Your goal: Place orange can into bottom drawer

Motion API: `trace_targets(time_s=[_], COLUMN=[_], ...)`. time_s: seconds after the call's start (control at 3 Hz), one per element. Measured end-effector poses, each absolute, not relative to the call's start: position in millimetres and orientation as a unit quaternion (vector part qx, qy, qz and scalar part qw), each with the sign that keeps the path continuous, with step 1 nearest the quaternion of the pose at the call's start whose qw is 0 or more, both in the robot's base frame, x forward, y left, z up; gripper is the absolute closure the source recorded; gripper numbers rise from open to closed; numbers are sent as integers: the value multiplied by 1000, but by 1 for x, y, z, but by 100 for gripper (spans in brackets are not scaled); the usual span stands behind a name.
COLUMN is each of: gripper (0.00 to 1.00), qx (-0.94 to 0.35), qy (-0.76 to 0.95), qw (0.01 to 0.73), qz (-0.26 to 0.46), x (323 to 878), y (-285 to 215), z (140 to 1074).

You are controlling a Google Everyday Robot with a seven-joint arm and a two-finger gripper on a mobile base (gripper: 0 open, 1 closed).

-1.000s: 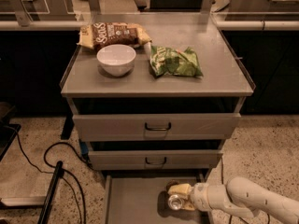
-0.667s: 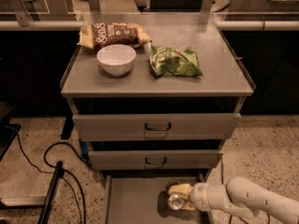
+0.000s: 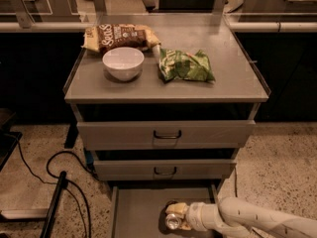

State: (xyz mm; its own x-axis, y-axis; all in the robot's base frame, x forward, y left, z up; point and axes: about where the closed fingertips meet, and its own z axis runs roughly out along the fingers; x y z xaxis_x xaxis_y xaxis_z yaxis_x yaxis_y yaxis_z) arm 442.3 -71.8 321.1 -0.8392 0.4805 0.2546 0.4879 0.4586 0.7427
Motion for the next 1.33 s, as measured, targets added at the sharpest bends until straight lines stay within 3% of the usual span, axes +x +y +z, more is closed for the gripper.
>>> trace_targets(time_s=[1.33], gripper=[100], qx=[-344], qy=[-835], qw=[-47], qz=[-426], x=[459], y=[-31], z=[278])
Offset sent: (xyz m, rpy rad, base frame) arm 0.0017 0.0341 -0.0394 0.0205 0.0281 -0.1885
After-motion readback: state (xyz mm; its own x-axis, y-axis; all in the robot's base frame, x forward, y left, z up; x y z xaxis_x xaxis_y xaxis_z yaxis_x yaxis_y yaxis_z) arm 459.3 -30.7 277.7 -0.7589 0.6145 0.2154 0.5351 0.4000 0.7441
